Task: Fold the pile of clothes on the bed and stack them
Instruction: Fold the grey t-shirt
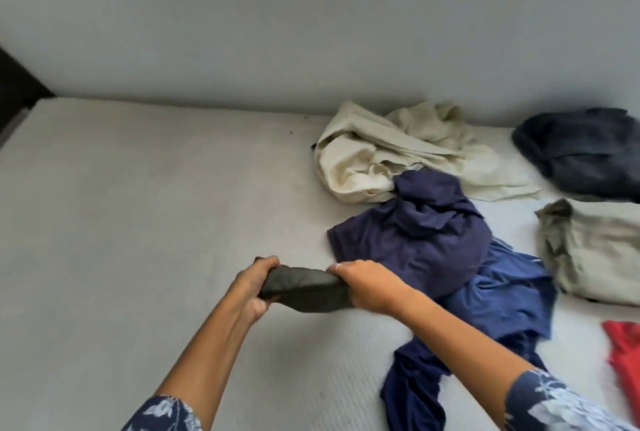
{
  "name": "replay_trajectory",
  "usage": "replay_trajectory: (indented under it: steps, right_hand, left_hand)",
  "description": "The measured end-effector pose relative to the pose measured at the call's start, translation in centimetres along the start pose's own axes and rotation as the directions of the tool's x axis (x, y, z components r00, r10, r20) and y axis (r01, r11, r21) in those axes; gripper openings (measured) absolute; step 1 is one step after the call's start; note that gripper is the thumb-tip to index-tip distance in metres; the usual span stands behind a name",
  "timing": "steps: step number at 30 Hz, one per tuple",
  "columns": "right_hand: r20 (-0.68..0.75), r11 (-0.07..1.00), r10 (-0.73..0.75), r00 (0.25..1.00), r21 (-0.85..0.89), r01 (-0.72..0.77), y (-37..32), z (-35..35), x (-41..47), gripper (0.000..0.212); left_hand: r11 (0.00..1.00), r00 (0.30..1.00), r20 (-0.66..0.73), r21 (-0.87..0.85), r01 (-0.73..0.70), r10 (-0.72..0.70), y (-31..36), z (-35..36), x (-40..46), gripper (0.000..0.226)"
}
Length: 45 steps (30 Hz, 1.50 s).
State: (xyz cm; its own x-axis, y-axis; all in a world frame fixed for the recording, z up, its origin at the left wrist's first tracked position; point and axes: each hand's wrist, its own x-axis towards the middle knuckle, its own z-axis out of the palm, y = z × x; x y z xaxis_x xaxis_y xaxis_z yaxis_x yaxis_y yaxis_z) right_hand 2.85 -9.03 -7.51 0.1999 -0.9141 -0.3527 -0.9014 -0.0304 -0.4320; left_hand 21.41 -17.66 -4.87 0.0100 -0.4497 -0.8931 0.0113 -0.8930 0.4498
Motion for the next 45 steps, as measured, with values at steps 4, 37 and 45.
replay_trajectory:
  steps: [4,37,45]
  right_hand:
    - [-0.064,0.990,0.116,0.991,0.088,-0.110,3.0,-0.4,-6.5,0.048]
    - [0.248,-0.308,0.951,0.185,0.828,0.469,27.1,4.1,-49.0,0.067]
    - [-0.131,0.059,0.990,-0.060,0.748,-0.661,37.3,1.9,-52.1,0.075]
  left_hand:
    - [0.992,0.989,0.112,0.074,-0.102,0.093,-1.0,5.5,-3.5,0.063]
    - [0.432,0.410,0.846,0.529,-0.730,-0.341,-26.5,41.0,-18.2,0.082]
    - [0.205,0.380,0.848,0.473,-0.857,-0.368,-35.9,42.8,-13.8,0.087]
